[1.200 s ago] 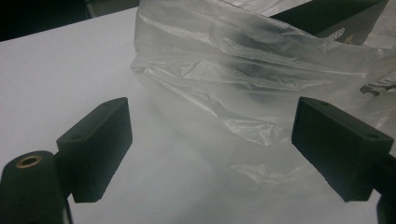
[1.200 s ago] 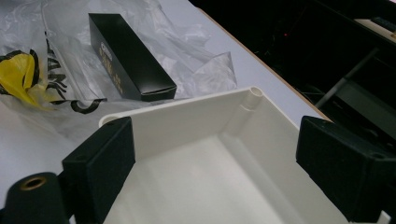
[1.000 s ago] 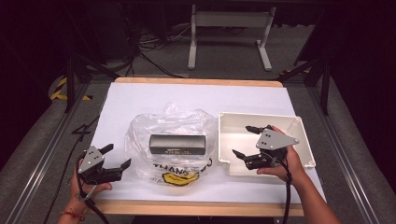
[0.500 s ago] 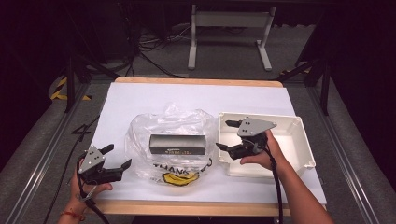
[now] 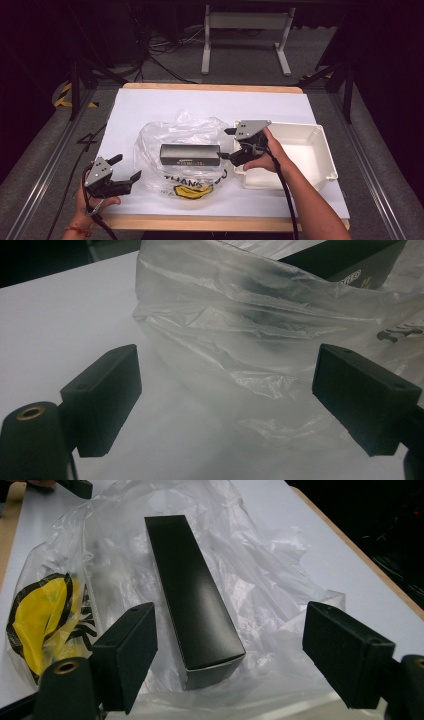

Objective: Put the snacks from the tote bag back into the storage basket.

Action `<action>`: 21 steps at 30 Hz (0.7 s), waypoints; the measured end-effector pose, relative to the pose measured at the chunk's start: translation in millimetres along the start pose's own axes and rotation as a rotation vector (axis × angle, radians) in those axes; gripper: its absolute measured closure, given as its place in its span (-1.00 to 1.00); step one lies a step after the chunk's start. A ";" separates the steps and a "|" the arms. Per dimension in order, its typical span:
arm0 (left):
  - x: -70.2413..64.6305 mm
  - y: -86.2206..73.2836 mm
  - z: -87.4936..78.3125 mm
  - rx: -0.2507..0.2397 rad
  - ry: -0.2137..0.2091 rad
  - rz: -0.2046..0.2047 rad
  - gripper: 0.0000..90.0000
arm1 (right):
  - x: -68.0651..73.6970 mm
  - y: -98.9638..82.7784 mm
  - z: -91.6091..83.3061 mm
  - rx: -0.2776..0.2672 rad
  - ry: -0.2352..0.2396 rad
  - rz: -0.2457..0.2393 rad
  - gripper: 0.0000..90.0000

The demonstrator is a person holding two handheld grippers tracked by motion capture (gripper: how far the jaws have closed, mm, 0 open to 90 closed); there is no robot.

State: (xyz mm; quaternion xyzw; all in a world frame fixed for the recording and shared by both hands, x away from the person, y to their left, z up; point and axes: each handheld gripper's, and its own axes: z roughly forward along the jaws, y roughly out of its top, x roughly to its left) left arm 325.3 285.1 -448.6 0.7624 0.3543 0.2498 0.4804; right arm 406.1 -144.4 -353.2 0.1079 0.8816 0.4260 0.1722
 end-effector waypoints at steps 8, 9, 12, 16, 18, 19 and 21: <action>0.3 -0.3 -0.7 -0.003 -0.004 0.004 -0.70 | -0.5 5.4 18.7 0.076 0.050 -0.042 -0.42; 0.1 -0.4 -0.8 -0.003 -0.003 0.003 -0.70 | -0.6 6.3 20.0 0.082 0.056 -0.044 -0.42; -0.6 -0.6 -1.1 -0.004 -0.002 -0.004 -0.70 | -1.4 9.4 25.1 0.097 0.075 -0.052 -0.40; -6.5 0.8 -4.2 -0.014 -0.009 -0.001 -0.70 | -3.3 12.8 33.9 0.131 0.098 -0.073 -0.37; -7.5 0.3 -5.3 -0.012 -0.010 0.003 -0.70 | -3.8 13.2 35.7 0.144 0.106 -0.081 -0.37; -8.5 -0.4 -6.7 -0.007 -0.007 0.005 -0.70 | -4.3 13.5 37.5 0.153 0.112 -0.085 -0.37; -9.2 -2.7 -10.1 -0.006 0.000 -0.003 -0.70 | -5.6 14.6 41.6 0.176 0.126 -0.094 -0.36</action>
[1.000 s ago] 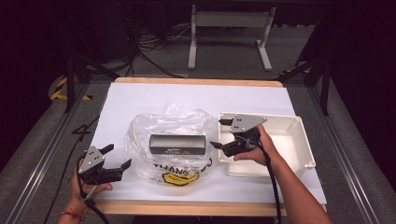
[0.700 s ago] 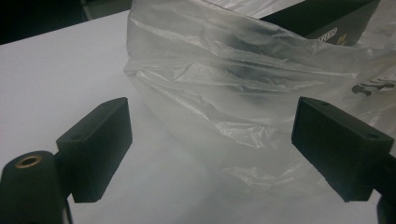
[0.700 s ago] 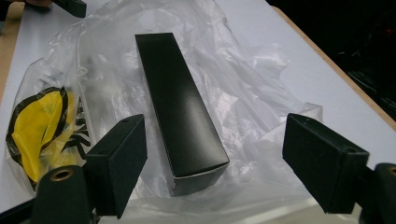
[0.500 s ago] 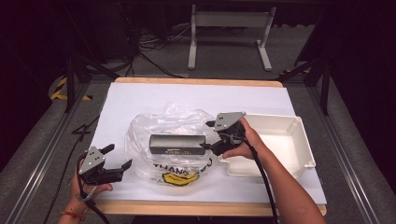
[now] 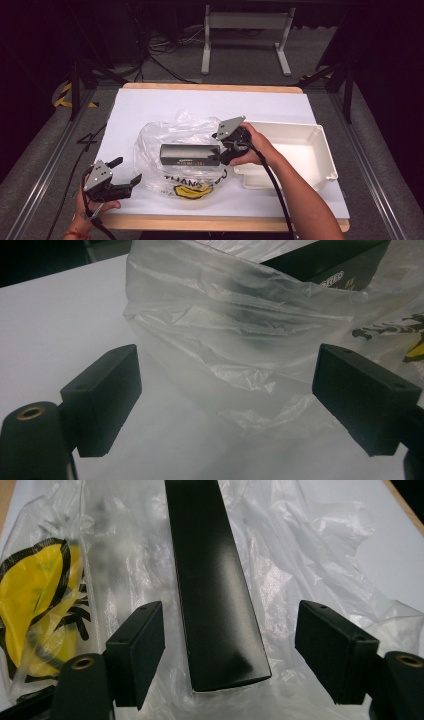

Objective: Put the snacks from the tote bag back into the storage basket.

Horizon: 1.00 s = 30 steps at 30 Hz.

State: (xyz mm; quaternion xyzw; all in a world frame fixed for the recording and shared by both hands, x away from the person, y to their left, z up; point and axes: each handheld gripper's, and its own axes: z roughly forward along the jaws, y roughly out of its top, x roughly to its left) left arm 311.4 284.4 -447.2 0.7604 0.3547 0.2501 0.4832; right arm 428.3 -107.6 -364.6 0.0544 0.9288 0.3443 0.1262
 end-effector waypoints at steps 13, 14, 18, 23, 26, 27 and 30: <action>-3.0 -10.6 -17.4 0.017 0.039 -0.018 -0.70 | -7.1 10.8 21.0 0.164 0.071 -0.048 -0.35; -3.4 -11.0 -18.0 0.016 0.039 -0.022 -0.70 | -7.2 11.8 23.4 0.183 0.073 -0.054 -0.35; -3.7 -13.5 -20.8 0.025 0.039 -0.024 -0.70 | -8.4 14.5 29.9 0.227 0.085 -0.075 -0.30; -6.1 -14.2 -22.8 0.029 0.027 -0.023 -0.70 | -9.6 18.1 37.7 0.288 0.104 -0.095 -0.24; -8.2 -16.0 -25.7 0.028 0.031 -0.025 -0.70 | -11.8 19.4 43.7 0.325 0.102 -0.099 -0.26; -8.4 -16.3 -27.0 0.028 0.035 -0.025 -0.70 | -12.5 19.6 45.4 0.330 0.104 -0.096 -0.27; -8.3 -16.8 -29.2 0.018 0.036 -0.026 -0.70 | -13.4 20.9 48.0 0.345 0.111 -0.095 -0.28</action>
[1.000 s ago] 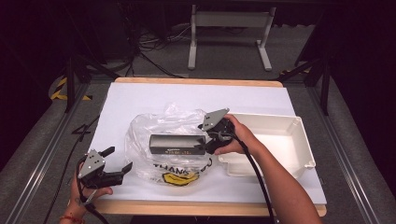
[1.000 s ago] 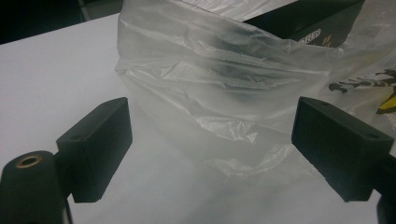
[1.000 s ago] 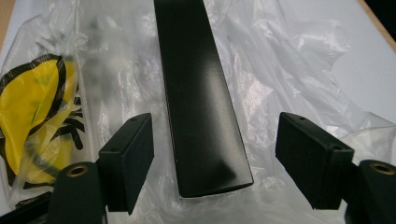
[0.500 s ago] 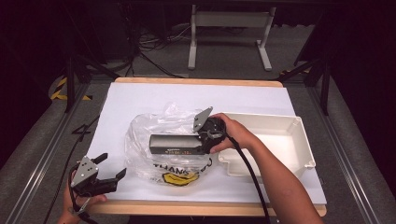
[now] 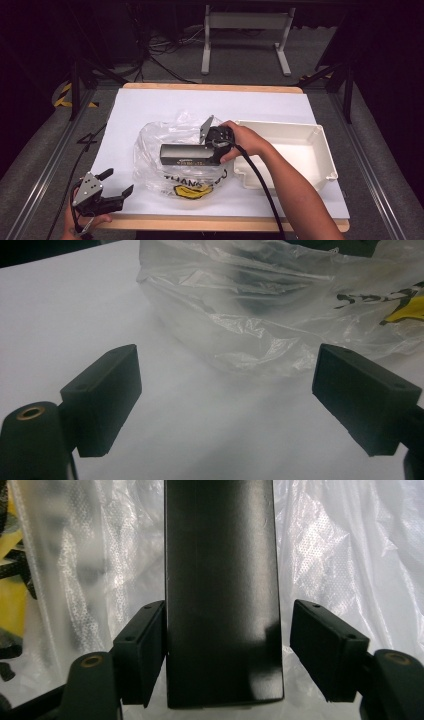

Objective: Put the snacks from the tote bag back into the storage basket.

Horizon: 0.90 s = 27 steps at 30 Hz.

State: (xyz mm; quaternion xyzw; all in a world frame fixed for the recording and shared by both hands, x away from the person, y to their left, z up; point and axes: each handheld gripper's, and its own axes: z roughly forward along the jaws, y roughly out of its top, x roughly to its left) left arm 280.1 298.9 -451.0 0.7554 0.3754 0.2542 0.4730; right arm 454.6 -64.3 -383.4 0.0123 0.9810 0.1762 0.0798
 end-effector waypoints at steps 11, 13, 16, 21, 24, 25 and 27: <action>1.4 -0.4 1.3 0.004 -0.002 -0.005 -0.70 | -0.9 6.3 10.2 0.062 0.065 -0.016 -0.06; 1.2 0.3 1.7 -0.005 -0.014 -0.014 -0.71 | -1.4 6.1 9.9 0.061 0.073 -0.017 -0.06; 1.1 0.8 1.8 -0.007 -0.016 -0.009 -0.70 | -1.5 5.5 9.8 0.052 0.079 -0.024 -0.05; 1.0 1.1 2.2 -0.006 -0.016 -0.009 -0.70 | -0.3 5.8 8.8 0.046 0.076 -0.026 -0.05; 1.1 1.0 2.3 -0.004 -0.016 -0.008 -0.71 | 0.0 6.1 7.5 0.038 0.075 -0.028 -0.05; 1.3 0.6 2.3 -0.004 -0.015 -0.012 -0.71 | 0.9 6.1 6.9 0.035 0.075 -0.024 -0.05; 1.6 0.5 2.0 -0.004 -0.014 -0.013 -0.71 | 0.4 6.4 6.3 0.032 0.074 -0.036 -0.05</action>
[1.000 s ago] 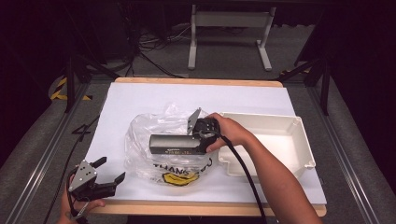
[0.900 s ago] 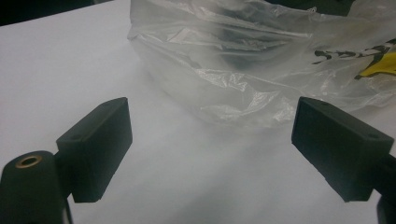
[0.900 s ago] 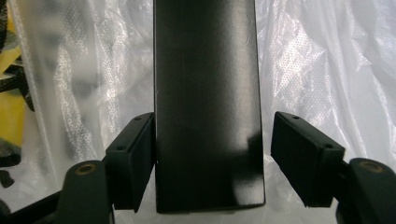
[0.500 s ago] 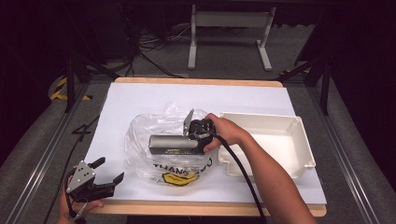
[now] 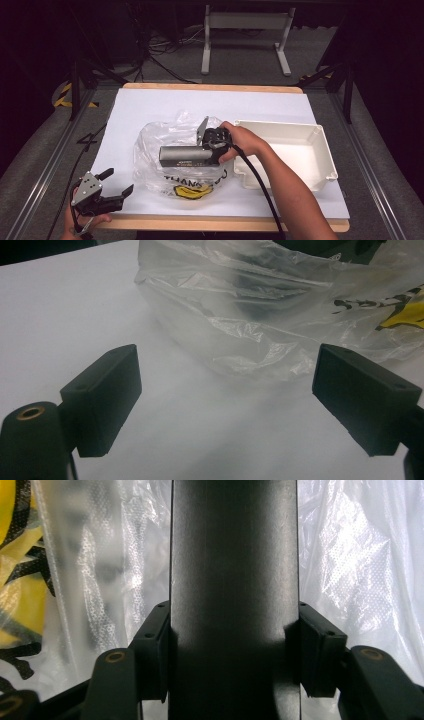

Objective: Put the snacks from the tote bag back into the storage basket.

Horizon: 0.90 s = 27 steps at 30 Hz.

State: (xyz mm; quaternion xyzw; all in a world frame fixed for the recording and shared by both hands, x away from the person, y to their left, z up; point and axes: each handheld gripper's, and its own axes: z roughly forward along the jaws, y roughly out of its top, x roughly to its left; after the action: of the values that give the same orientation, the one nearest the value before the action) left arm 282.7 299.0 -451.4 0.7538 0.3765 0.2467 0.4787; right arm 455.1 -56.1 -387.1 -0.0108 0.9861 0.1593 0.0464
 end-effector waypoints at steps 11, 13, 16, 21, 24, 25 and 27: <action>0.4 -0.2 -1.2 -0.001 -0.012 -0.007 -0.71 | 3.9 1.3 -10.6 -0.046 -0.012 -0.009 -0.05; 0.3 -0.3 -1.1 0.001 -0.011 -0.006 -0.71 | 4.1 1.3 -12.1 -0.046 -0.009 -0.015 -0.05; 0.6 -0.4 -1.0 0.001 -0.009 -0.007 -0.71 | 5.5 1.5 -16.8 -0.062 -0.020 -0.020 -0.05; 0.9 -0.8 -1.1 0.001 -0.007 -0.007 -0.71 | 7.3 4.0 -25.3 -0.082 -0.027 -0.033 -0.05; 0.8 -1.2 -1.1 -0.001 -0.009 -0.010 -0.71 | 9.0 5.1 -31.6 -0.097 -0.030 -0.045 -0.05; 0.6 -1.2 -1.3 -0.003 -0.012 -0.012 -0.71 | 9.5 5.2 -33.8 -0.105 -0.030 -0.051 -0.05; 0.2 -0.8 -2.0 -0.005 -0.012 -0.012 -0.71 | 11.3 5.2 -38.2 -0.113 -0.031 -0.057 -0.05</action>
State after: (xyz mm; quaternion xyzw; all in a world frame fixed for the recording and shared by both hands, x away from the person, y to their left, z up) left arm 281.1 300.4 -451.2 0.7520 0.3774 0.2402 0.4842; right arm 440.3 -63.3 -350.4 -0.0391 0.9739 0.2136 0.0653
